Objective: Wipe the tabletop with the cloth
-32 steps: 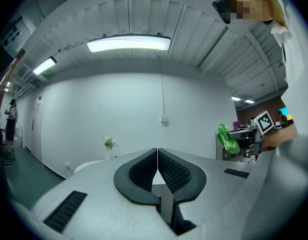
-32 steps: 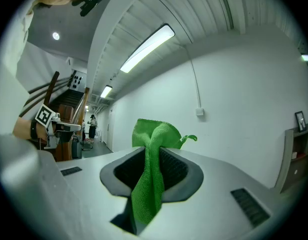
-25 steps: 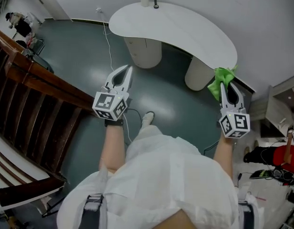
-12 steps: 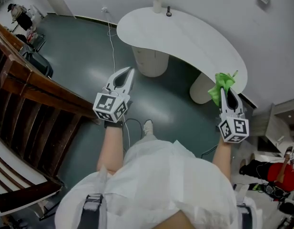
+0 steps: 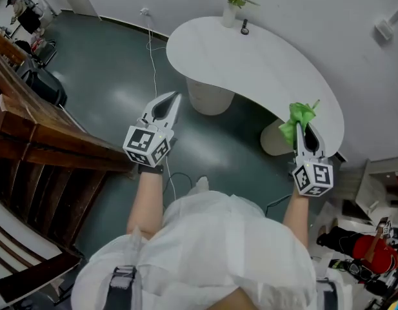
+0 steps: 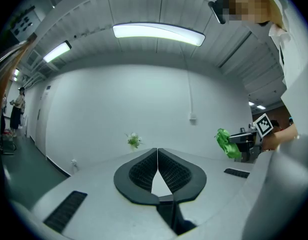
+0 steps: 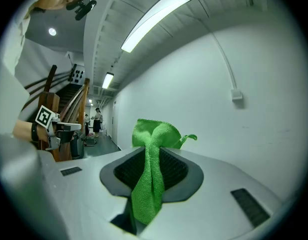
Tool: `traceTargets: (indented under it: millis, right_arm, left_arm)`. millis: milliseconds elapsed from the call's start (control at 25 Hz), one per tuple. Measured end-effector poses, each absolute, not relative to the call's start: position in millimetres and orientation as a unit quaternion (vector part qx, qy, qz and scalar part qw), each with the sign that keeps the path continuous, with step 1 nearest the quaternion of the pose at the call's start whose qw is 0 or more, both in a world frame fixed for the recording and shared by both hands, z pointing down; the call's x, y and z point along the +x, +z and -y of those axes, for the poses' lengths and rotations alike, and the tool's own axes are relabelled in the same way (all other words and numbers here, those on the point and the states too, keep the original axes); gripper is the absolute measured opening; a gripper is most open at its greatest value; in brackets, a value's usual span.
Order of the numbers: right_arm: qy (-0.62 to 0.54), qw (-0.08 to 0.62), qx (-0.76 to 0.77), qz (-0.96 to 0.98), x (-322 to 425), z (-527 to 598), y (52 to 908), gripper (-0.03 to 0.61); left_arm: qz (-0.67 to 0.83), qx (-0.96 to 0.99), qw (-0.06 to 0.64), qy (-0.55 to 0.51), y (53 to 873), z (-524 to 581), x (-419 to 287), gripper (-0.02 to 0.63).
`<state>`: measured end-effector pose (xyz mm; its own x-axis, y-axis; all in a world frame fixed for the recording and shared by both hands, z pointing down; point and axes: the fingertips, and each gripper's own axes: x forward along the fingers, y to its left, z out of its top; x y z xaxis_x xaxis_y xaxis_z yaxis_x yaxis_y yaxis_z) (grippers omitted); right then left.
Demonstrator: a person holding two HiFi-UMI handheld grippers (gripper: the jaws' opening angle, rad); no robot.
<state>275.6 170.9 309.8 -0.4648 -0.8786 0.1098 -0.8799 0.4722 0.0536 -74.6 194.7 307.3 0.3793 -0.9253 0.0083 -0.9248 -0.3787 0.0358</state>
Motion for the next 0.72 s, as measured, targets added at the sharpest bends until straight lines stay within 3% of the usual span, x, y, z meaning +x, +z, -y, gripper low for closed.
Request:
traceTargets:
  millis: [720]
  right_arm:
    - [0.033,0.081,0.457,0.885,180.1,-7.9,348.3,0.081]
  left_arm:
    - [0.581,0.813,0.044,-0.001,338.2,-65.4,-135.2,0.018]
